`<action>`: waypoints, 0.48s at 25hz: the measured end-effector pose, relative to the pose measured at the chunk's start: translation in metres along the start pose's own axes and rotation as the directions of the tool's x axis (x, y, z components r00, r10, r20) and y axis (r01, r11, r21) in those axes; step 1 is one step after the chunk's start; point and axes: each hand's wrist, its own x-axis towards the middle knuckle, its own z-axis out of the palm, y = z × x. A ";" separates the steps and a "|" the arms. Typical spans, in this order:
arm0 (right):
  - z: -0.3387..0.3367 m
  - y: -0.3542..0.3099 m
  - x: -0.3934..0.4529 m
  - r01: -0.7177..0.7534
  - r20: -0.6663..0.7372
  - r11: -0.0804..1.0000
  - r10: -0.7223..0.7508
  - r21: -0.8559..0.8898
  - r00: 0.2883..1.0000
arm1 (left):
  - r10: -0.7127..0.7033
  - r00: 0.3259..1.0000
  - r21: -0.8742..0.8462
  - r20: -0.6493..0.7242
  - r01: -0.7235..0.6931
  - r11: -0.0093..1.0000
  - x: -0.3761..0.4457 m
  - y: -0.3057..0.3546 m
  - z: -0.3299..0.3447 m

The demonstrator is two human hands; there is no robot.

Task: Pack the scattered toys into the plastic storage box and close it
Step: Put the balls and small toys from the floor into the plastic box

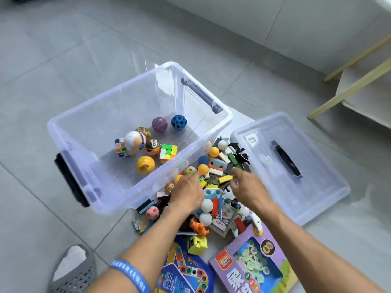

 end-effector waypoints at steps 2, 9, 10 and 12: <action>0.025 0.004 0.027 0.070 -0.002 0.997 -0.070 0.032 0.998 | 0.038 0.996 0.100 0.083 -0.046 0.994 0.029 0.000 0.006; 0.069 -0.005 0.076 0.044 -0.043 0.969 -0.057 -0.243 0.997 | 0.070 0.994 0.426 0.089 -0.102 0.899 0.055 -0.025 0.035; 0.069 -0.005 0.076 0.012 -0.051 0.975 -0.024 -0.222 0.998 | 0.077 0.995 0.433 0.058 -0.094 0.896 0.053 -0.029 0.037; 0.067 -0.007 0.074 -0.017 -0.029 0.995 0.014 -0.100 0.999 | 0.116 0.993 0.415 -0.013 -0.100 0.904 0.044 -0.035 0.038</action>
